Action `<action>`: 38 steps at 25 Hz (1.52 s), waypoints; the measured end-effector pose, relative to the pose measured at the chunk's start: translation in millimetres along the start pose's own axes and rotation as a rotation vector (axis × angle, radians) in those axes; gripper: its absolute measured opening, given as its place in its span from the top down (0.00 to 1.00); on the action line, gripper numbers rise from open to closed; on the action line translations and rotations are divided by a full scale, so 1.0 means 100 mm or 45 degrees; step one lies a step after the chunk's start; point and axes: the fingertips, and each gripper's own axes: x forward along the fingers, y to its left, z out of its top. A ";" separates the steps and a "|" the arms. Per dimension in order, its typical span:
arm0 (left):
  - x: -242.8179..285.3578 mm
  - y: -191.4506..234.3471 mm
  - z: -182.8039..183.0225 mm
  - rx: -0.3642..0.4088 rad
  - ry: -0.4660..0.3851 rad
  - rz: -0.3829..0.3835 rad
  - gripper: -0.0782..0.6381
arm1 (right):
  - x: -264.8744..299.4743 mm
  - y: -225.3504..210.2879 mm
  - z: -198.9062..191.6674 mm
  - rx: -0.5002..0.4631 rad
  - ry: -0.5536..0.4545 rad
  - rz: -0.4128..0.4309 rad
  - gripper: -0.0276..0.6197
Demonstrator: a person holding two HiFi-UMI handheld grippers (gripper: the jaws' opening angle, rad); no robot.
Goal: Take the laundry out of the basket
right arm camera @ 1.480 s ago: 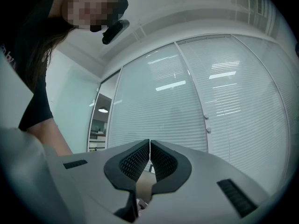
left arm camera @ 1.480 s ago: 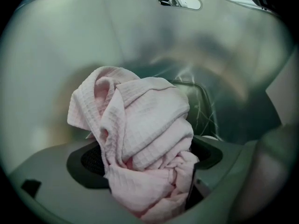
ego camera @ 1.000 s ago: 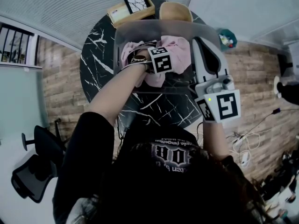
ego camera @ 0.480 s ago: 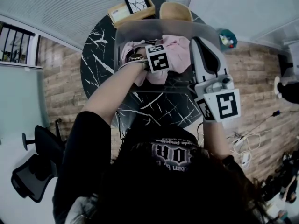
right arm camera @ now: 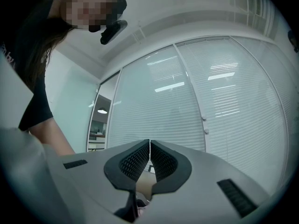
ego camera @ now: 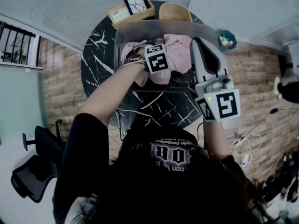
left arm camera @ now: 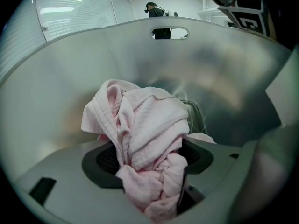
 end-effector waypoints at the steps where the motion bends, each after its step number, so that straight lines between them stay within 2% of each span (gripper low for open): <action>1: -0.02 0.01 0.02 -0.006 -0.012 0.010 0.43 | 0.00 0.00 0.00 -0.001 0.000 0.000 0.91; 5: -0.13 0.05 0.12 -0.047 -0.068 0.032 0.43 | -0.01 -0.01 0.04 -0.001 -0.013 0.000 0.91; 10: -0.33 0.09 0.26 -0.048 -0.122 0.081 0.42 | -0.02 0.01 0.08 -0.008 -0.025 0.004 0.91; 15: -0.54 0.26 0.30 -0.153 -0.176 0.170 0.42 | -0.01 0.02 0.04 -0.017 -0.010 0.005 0.91; 18: -0.62 0.27 0.29 -0.205 -0.192 0.170 0.42 | 0.00 0.05 0.05 -0.020 -0.007 0.013 0.91; 38: -1.34 0.30 0.54 -0.327 -0.321 0.352 0.42 | 0.05 0.12 0.16 -0.061 -0.020 0.051 0.91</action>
